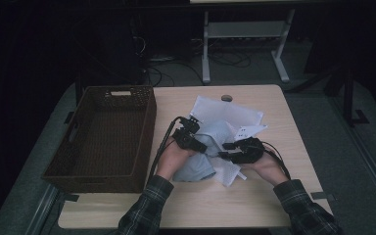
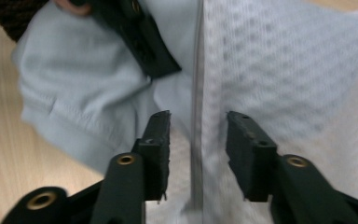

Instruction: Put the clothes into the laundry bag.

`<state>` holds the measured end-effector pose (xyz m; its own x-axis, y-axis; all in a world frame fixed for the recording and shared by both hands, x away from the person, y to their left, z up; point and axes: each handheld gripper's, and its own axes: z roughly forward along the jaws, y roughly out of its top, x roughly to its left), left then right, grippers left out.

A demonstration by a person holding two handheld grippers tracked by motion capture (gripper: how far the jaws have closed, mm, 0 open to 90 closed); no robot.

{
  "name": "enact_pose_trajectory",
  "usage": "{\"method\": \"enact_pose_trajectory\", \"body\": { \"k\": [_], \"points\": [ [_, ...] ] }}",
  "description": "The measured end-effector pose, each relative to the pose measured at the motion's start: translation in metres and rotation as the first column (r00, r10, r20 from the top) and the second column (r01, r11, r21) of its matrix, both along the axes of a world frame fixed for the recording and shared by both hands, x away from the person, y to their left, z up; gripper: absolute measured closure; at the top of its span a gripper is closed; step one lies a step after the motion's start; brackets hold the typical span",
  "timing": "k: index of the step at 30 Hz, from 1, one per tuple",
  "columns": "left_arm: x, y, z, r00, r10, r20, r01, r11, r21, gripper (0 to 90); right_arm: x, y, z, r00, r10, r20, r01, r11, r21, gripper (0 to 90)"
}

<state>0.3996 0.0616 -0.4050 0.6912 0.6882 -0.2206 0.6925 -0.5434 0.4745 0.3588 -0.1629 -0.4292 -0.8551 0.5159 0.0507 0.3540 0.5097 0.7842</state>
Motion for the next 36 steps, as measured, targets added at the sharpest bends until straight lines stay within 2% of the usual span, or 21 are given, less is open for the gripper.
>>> {"method": "enact_pose_trajectory", "body": {
  "k": [1, 5, 8, 10, 14, 18, 21, 24, 27, 28, 34, 36],
  "points": [
    [0.0, -0.001, 0.0, 1.0, -0.003, 0.0, 0.003, 1.0, 0.001, 62.7, 0.0, 0.002, 0.0, 1.0, -0.002, 0.003, 0.002, 1.0, 0.015, 63.7],
    [-0.001, -0.005, -0.001, 0.9999, -0.014, -0.002, 0.014, 0.9999, 0.003, 62.7, 0.003, 0.007, 0.002, 0.9997, -0.012, 0.023, 0.012, 1.0, 0.008, 80.6],
    [-0.001, -0.006, -0.001, 0.9999, -0.014, -0.002, 0.014, 0.9999, -0.004, 62.8, 0.004, 0.009, 0.0, 0.9997, -0.008, 0.021, 0.008, 1.0, 0.006, 87.9],
    [-0.001, -0.007, -0.001, 0.9999, -0.013, 0.001, 0.013, 0.9999, 0.0, 62.9, 0.004, 0.01, 0.0, 0.9997, -0.003, 0.024, 0.003, 1.0, -0.002, 88.6],
    [-0.001, -0.007, -0.001, 1.0, -0.009, -0.002, 0.009, 1.0, -0.003, 62.9, 0.003, 0.008, 0.002, 0.9994, -0.007, 0.034, 0.007, 1.0, 0.012, 89.7],
    [-0.001, -0.008, -0.002, 0.9998, -0.021, -0.007, 0.021, 0.9998, 0.008, 62.9, -0.001, 0.004, 0.013, 0.9947, -0.035, 0.096, 0.03, 0.998, 0.06, 69.8],
    [-0.003, -0.011, -0.003, 0.9994, -0.034, -0.006, 0.034, 0.9993, 0.013, 62.9, 0.0, 0.004, 0.016, 0.993, -0.045, 0.109, 0.038, 0.997, 0.069, 66.1],
    [-0.005, -0.014, -0.002, 0.9991, -0.043, -0.005, 0.043, 0.9989, 0.02, 62.9, 0.002, 0.009, 0.014, 0.9915, -0.054, 0.118, 0.048, 0.998, 0.049, 68.7],
    [-0.005, -0.013, -0.003, 0.9992, -0.04, -0.005, 0.041, 0.9989, 0.022, 63.1, 0.004, 0.012, 0.011, 0.9915, -0.056, 0.117, 0.052, 0.998, 0.038, 84.5],
    [-0.004, -0.012, -0.003, 0.9994, -0.035, -0.005, 0.035, 0.9992, 0.02, 63.1, 0.004, 0.012, 0.012, 0.9917, -0.057, 0.115, 0.052, 0.998, 0.04, 86.0],
    [0.002, -0.007, 0.001, 0.9999, 0.015, 0.005, -0.015, 0.9999, 0.001, 63.2, 0.002, 0.01, 0.018, 0.9981, -0.017, 0.059, 0.011, 0.995, 0.104, 87.8],
    [0.005, -0.007, 0.002, 0.9992, 0.038, 0.012, -0.038, 0.9992, -0.01, 63.2, 0.001, 0.011, 0.019, 0.9985, -0.009, 0.053, 0.003, 0.994, 0.113, 87.8]
  ]
}}
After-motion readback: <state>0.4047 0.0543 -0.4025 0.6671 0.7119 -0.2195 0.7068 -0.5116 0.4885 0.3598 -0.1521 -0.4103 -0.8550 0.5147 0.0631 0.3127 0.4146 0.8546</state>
